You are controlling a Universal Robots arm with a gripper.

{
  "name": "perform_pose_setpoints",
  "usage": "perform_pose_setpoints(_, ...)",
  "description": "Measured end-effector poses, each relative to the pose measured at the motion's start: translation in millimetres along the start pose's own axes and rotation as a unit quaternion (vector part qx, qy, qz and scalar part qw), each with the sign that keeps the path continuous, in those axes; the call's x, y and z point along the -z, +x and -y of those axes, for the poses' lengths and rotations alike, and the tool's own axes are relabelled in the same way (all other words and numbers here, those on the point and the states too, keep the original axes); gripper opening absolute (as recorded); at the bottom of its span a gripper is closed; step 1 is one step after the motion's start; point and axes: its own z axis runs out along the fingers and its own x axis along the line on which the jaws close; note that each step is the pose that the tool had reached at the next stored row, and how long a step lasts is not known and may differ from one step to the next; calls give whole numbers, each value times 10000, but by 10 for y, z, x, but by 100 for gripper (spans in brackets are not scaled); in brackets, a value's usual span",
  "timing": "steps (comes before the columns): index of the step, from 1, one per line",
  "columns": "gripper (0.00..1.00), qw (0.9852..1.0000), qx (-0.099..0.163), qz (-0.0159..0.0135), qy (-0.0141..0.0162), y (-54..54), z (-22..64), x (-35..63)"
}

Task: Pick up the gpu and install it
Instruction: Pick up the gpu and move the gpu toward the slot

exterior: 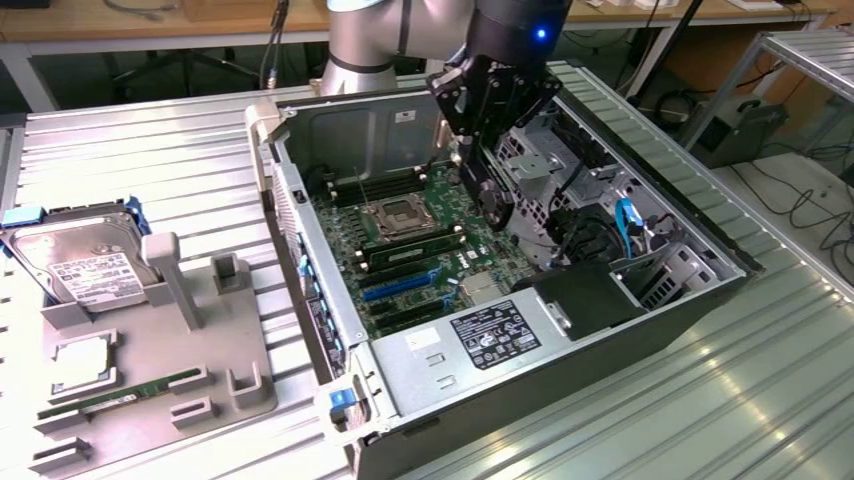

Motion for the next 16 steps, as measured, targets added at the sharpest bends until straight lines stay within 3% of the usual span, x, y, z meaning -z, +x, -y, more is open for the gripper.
perform_pose_setpoints(16, 27, 10000, 9, 0, 0, -4, -1, -139)
